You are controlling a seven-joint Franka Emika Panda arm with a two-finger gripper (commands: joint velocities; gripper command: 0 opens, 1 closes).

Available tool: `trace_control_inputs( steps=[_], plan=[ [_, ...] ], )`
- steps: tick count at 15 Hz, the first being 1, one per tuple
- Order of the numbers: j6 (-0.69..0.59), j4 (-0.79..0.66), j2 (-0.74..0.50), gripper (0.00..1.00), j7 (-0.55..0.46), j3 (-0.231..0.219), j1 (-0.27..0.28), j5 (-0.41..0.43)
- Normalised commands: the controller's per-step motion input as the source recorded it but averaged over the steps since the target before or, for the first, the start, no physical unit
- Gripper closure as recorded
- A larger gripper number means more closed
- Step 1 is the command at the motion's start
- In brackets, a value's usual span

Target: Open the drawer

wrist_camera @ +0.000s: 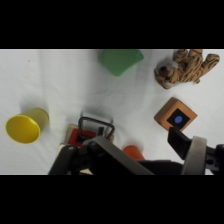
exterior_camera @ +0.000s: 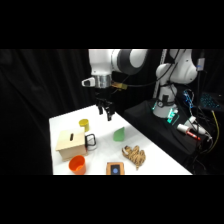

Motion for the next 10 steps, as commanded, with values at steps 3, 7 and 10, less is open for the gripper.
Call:
trace_control_inputs(
  steps=[3, 7, 10],
  plan=[
    [0.05, 0.14, 0.13, 0.0, 0.15, 0.022, -0.028, -0.019],
    [0.18, 0.34, 0.33, 0.0, 0.35, -0.016, -0.029, -0.142],
    [0.23, 0.34, 0.34, 0.0, 0.45, -0.072, 0.011, -0.311]
  ],
)
